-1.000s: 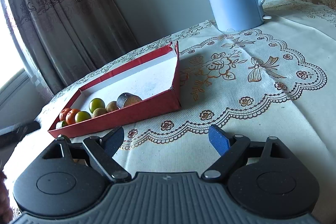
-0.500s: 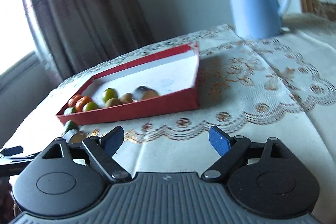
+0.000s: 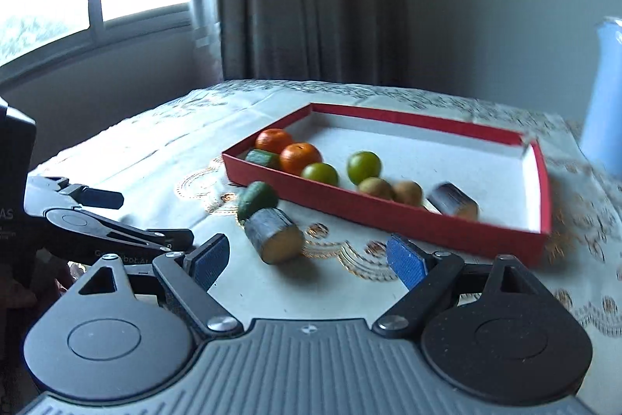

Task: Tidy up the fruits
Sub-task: 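Move the right tool to the dark sugarcane piece and grasp it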

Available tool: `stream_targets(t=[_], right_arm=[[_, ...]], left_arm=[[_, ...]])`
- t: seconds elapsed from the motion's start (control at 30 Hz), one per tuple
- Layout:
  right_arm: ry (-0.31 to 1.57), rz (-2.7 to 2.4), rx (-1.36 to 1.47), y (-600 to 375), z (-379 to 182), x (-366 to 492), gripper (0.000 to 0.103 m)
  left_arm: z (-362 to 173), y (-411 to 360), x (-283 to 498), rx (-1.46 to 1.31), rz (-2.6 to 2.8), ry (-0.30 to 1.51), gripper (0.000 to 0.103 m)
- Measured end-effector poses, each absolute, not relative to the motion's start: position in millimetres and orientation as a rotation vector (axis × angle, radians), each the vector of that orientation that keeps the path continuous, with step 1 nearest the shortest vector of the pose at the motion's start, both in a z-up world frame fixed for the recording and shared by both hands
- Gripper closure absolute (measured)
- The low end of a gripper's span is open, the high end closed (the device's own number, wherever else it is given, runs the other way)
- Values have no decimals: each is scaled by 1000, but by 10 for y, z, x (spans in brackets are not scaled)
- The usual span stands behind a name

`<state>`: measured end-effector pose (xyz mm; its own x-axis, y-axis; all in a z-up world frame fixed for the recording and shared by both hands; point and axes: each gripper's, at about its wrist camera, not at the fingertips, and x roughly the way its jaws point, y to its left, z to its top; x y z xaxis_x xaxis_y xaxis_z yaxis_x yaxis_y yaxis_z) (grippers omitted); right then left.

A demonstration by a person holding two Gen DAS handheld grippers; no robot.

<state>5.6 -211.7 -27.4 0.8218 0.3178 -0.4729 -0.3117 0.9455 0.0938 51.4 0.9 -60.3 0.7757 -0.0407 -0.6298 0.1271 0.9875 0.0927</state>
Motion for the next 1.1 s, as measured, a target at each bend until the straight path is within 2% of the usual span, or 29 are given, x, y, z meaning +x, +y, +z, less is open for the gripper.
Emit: stream_targets(t=[0.47,0.53,0.6,0.73,0.8,1.1], right_arm=[[596,374,-55,-1803,-393,444,15],[617,379,-49,-1797,-407,489,25],[646,384,-43,-1789,-432,540,47],[657,381,-44,-1781,-443,552,53],[652,380,-40,-1788,-440,544,63],[615,352,-5,-1848,-404,463,63]], left_arm=[[-612,89,543,67,-111,706,0],[-612,93,542,65,-112,707,0],[-612,95,541,64,-112,708,0],[-613,96,548,62,-111,708,0],[-613,97,549,62,-112,708,0],[-612,97,548,62,-112,708,0]])
